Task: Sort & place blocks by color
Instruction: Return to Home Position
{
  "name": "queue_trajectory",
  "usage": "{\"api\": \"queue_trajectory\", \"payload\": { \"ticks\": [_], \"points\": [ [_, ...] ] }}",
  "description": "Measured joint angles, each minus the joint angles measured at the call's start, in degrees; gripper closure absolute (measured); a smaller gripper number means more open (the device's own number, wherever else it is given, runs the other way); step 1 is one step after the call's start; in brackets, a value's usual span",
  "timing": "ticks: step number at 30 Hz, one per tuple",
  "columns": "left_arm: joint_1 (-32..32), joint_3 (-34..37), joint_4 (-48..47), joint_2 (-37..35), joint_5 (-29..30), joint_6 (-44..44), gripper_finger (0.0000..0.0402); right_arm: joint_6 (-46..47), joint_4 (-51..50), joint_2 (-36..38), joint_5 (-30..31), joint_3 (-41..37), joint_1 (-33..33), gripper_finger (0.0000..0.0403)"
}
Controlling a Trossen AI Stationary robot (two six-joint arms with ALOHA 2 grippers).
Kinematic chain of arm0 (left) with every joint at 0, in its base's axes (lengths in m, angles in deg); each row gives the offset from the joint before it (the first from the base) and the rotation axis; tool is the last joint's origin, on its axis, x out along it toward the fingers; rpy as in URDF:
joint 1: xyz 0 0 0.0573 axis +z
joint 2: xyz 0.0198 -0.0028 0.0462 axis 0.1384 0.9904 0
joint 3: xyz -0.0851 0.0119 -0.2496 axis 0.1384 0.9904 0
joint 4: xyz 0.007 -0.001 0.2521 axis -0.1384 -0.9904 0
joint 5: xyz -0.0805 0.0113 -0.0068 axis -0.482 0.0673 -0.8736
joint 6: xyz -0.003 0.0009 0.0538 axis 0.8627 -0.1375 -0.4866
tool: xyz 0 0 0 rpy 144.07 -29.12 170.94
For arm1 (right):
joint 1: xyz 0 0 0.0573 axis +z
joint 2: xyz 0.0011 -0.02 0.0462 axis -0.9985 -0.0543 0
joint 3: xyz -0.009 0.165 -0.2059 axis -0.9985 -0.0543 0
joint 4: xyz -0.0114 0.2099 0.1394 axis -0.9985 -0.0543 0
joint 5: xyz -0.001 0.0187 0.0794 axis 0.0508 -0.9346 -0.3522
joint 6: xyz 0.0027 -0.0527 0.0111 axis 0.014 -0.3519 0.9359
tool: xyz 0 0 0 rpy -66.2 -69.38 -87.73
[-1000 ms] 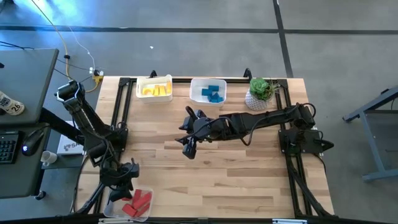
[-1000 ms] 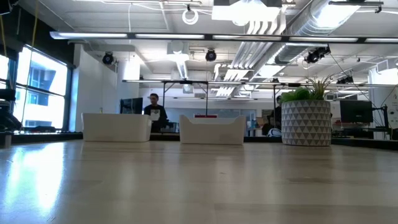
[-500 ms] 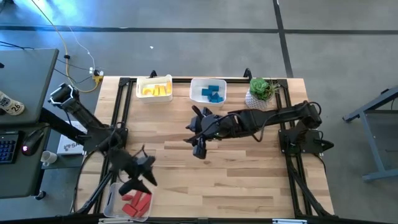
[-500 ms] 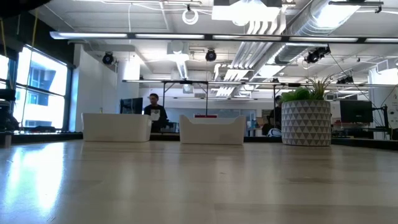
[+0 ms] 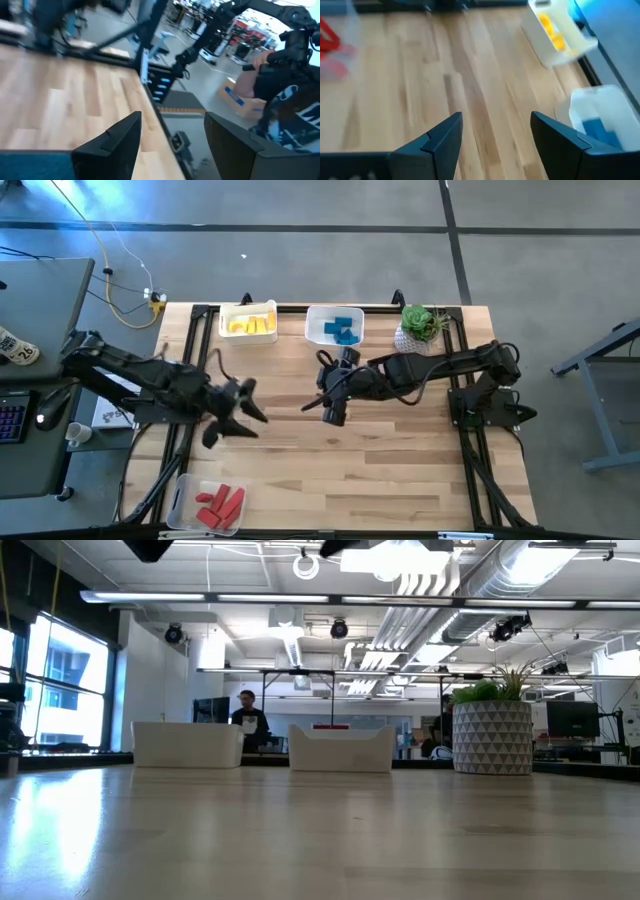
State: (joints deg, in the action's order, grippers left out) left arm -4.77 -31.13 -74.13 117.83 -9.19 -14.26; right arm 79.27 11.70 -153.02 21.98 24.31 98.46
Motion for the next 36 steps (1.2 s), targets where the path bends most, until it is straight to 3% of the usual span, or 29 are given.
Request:
{"api": "queue_trajectory", "payload": {
  "ticks": [10,17,23,36],
  "points": [
    [0.4,0.6,-15.1,-15.2,12.0,-5.6,0.0195,7.0,10.0,6.0,-1.5,-17.9,-2.1,0.0181],
    [-1.0,12.4,-5.2,-20.3,12.3,-4.6,0.0195,8.6,26.5,15.6,-5.8,-35.2,-2.3,0.0181],
    [-0.9,21.4,5.2,-23.9,10.7,-6.8,0.0195,7.2,36.4,24.5,-5.8,-47.7,-2.2,0.0181],
    [-0.9,30.3,8.9,-29.4,12.5,-6.1,0.0195,11.6,54.4,43.6,-3.7,-72.1,-2.2,0.0181]
  ]
}}
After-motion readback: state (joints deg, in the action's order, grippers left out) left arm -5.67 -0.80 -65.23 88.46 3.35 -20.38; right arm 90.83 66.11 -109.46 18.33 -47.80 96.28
